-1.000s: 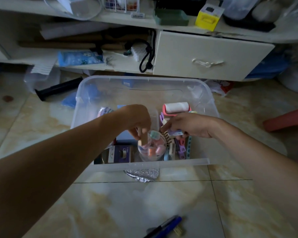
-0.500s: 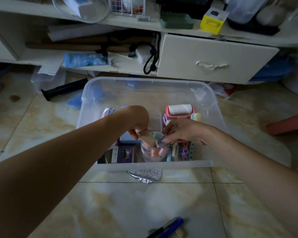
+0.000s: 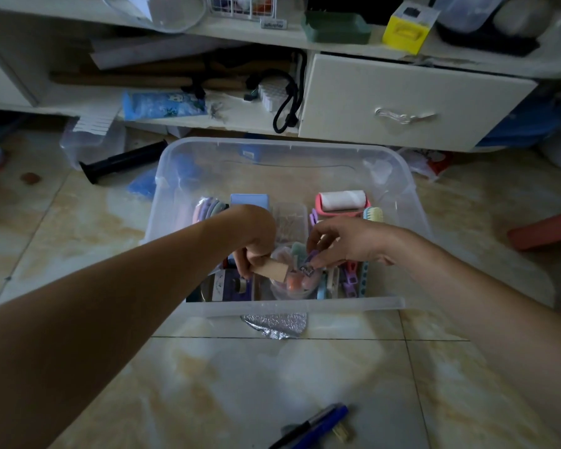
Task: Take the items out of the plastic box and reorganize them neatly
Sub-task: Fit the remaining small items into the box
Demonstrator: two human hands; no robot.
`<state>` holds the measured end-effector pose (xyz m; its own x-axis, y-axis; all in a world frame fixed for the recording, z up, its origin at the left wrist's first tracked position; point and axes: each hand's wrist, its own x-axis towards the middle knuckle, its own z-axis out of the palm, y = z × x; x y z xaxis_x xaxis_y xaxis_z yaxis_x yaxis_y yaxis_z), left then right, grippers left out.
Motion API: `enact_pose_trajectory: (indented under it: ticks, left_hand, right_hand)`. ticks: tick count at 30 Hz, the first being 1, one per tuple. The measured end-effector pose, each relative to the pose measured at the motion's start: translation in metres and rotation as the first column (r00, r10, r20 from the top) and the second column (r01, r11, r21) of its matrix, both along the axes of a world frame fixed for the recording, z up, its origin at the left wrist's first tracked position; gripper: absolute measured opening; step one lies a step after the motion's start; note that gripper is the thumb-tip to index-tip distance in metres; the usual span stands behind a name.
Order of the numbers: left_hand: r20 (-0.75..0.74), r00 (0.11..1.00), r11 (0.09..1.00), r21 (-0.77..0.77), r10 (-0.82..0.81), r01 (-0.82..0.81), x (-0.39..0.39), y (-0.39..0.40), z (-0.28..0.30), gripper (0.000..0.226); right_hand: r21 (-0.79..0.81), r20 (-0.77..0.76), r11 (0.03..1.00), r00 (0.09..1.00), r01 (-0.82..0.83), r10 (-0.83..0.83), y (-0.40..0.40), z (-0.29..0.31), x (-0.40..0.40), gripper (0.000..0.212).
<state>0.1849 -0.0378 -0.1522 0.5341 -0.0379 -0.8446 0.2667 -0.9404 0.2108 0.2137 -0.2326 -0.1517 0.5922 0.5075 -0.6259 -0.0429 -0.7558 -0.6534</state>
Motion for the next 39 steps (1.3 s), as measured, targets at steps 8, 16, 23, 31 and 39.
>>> enact_pose_trajectory:
  ticks: [8,16,23,31,39]
  left_hand:
    - [-0.187,0.982,0.982,0.176,-0.038,0.072,-0.004,0.003,-0.007,0.030]
    - [-0.143,0.985,0.995,-0.028,0.095,-0.100,-0.021,-0.005,-0.027,0.026]
    - [-0.225,0.965,0.982,-0.097,0.136,-0.161,-0.019,0.007,-0.051,0.006]
    - [-0.299,0.944,0.961,-0.187,0.142,-0.204,-0.018,0.019,-0.059,0.017]
    - [-0.331,0.938,0.948,-0.253,0.103,-0.194,-0.017,0.018,-0.060,0.039]
  right_hand:
    - [0.126,-0.026,0.991,0.998,-0.054,0.058,0.003,0.018,-0.004,0.019]
    - [-0.069,-0.012,0.989,0.991,-0.134,0.134,0.032,0.005,-0.022,0.023]
    - [-0.088,-0.091,0.994,0.995,-0.057,0.049,0.045,0.008,-0.030,0.025]
    - [-0.207,-0.081,0.977,0.996,-0.047,0.030,0.069,0.006,-0.044,0.016]
    - [-0.161,-0.153,0.986,0.985,0.049,-0.074,0.058,0.021,-0.024,0.004]
